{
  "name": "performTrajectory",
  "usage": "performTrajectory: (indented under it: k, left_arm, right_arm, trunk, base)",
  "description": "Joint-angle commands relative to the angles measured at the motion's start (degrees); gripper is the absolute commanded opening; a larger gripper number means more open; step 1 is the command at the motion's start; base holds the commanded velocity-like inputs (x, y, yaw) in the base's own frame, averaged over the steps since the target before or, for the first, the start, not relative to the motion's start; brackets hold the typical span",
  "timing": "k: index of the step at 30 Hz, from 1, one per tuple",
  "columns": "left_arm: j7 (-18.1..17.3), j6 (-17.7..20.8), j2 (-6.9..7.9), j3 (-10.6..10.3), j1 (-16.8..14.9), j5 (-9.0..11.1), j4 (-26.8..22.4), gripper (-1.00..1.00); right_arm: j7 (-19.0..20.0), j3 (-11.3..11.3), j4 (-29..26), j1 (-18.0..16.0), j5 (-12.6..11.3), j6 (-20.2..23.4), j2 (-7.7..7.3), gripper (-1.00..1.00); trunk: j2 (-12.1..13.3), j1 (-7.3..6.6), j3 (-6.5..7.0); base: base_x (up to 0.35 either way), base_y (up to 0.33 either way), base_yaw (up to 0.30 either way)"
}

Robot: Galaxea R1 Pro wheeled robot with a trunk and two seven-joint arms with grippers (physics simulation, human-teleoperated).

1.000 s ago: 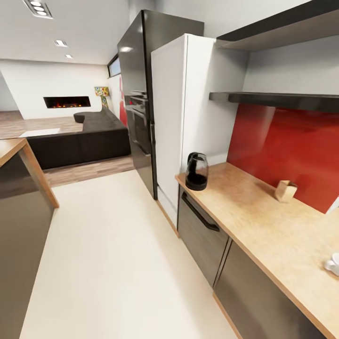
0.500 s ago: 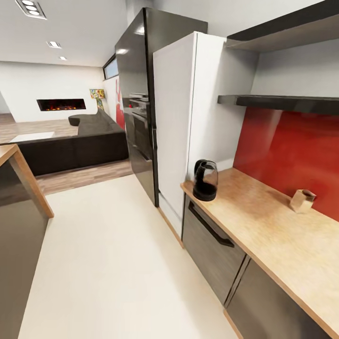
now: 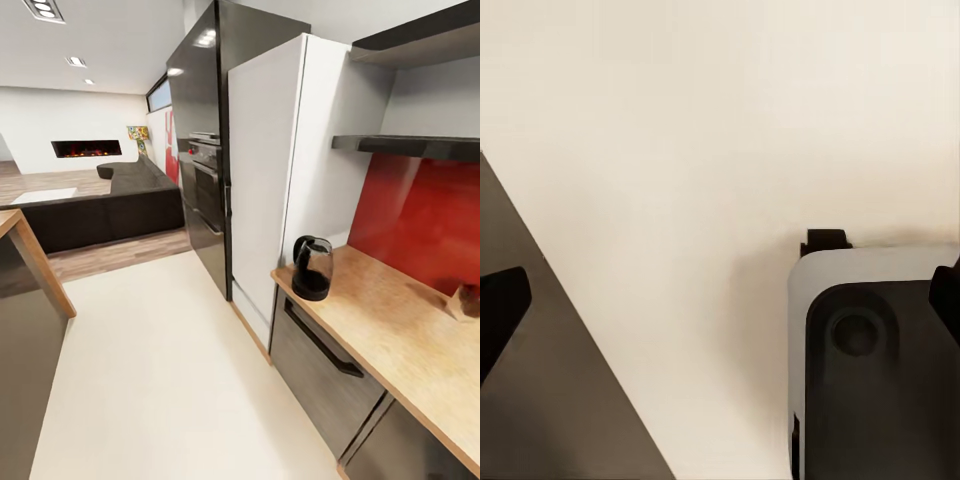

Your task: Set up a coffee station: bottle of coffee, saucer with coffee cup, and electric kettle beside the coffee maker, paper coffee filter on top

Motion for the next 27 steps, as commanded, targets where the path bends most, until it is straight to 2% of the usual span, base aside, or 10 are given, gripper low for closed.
performTrajectory:
  k: [1,18,27]
  left_arm:
    - [0.13,-0.17,0.01,-0.5,-0.04,0.59,0.02,1.0]
    - [0.14,-0.2,0.01,-0.5,-0.04,0.59,0.02,1.0]
    - [0.13,-0.23,0.01,-0.5,-0.04,0.59,0.02,1.0]
  right_arm:
    - [-0.28,0.5,-0.12,-0.02,-0.54,0.35,0.01,1.0]
    - [-0.28,0.5,-0.12,-0.02,-0.56,0.35,-0.14,1.0]
    - [-0.28,0.5,-0.12,-0.02,-0.56,0.35,-0.17,1.0]
  trunk:
    - [-0.11,0.06,-0.12]
    - [-0.11,0.06,-0.12]
    - [-0.11,0.06,-0.12]
  base:
    - [0.288,0.204,0.0]
    - [0.288,0.214,-0.012]
    - [0.288,0.224,-0.2]
